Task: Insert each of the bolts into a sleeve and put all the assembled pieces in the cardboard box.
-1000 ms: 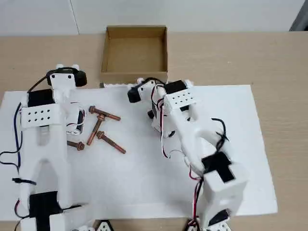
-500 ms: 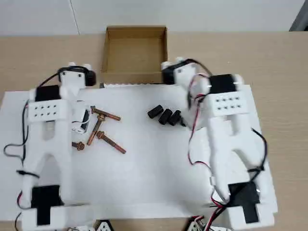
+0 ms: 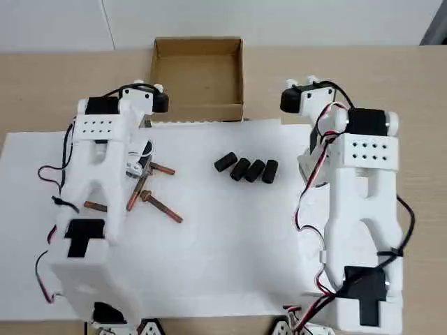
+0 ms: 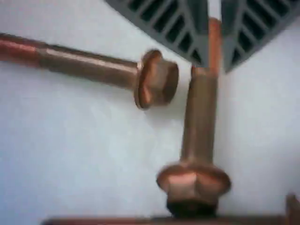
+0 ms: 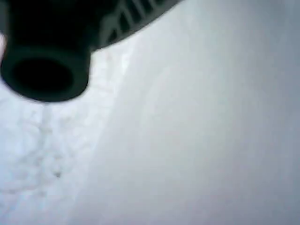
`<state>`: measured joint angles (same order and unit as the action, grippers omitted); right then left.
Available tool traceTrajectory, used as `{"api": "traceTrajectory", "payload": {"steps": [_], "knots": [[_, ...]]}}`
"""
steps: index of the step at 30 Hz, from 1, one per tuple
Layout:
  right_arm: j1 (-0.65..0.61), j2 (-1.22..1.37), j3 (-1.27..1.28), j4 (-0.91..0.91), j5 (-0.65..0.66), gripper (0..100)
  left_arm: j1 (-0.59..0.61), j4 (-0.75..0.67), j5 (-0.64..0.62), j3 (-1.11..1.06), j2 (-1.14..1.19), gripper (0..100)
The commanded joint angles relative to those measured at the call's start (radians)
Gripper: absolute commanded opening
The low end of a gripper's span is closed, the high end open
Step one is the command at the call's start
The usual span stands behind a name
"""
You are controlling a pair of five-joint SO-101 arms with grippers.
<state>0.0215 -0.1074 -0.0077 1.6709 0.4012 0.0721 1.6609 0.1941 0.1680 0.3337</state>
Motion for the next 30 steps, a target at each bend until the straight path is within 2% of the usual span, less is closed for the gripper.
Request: {"api": "traceTrajectory", "payload": {"steps": [1,5,15,21,30], "knots": [[0.015,-0.056,-0.008,0.012,-0.012,0.6,-0.009,0.006,0.020,0.076,0.029,2],[0.015,-0.056,-0.008,0.004,-0.023,0.7,-0.009,0.002,0.040,0.079,0.068,5],[0.008,-0.048,-0.008,-0.039,-0.055,0.7,-0.009,-0.023,0.095,0.079,0.080,6],[0.008,-0.047,-0.008,-0.041,-0.054,0.7,-0.011,-0.032,0.095,0.076,0.080,9],[0.007,-0.047,-0.008,-0.041,-0.054,0.7,-0.009,-0.064,0.097,0.079,0.132,9]]}}
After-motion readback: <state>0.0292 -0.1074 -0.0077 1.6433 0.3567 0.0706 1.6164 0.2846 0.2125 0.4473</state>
